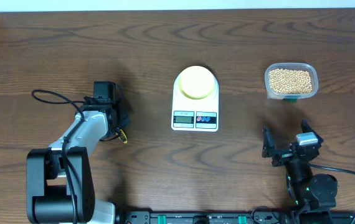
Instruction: Scoop item into bowl and weigh 50g on scale
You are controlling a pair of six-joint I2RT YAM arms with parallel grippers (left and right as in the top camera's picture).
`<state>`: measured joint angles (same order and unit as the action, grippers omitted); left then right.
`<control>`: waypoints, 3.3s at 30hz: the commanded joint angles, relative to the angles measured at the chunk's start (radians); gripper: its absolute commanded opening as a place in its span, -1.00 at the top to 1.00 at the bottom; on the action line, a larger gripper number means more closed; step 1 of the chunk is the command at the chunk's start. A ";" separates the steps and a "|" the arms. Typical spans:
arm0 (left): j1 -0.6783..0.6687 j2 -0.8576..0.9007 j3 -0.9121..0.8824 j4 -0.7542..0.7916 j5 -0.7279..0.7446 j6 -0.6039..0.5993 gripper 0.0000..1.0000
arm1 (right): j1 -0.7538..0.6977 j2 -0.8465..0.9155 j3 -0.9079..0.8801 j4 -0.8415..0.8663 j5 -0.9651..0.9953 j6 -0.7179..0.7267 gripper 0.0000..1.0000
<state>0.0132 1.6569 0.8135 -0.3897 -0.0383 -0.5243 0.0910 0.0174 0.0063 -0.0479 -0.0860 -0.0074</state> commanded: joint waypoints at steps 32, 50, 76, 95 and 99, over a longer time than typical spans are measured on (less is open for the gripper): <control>0.158 -0.296 0.343 -0.201 0.743 -0.432 0.84 | 0.003 1.322 1.255 -0.377 -0.629 0.154 -0.98; -0.059 -0.296 0.343 -0.170 0.628 -0.877 0.83 | 0.276 1.542 1.254 -0.159 -0.759 0.404 -0.99; -0.244 -0.296 0.343 -0.037 0.527 -1.104 0.85 | 0.535 1.543 1.254 -0.121 -0.287 0.546 0.29; -0.244 -0.296 0.343 -0.019 0.581 -1.111 0.85 | 0.562 1.543 1.254 -0.126 -0.253 0.545 0.89; -0.244 -0.296 0.343 -0.019 0.579 -1.092 0.84 | 0.561 1.543 1.254 -0.124 -0.225 0.524 0.98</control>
<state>-0.2253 1.3708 1.1450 -0.4110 0.5102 -1.6264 0.6502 1.5539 1.2427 -0.1669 -0.3622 0.5442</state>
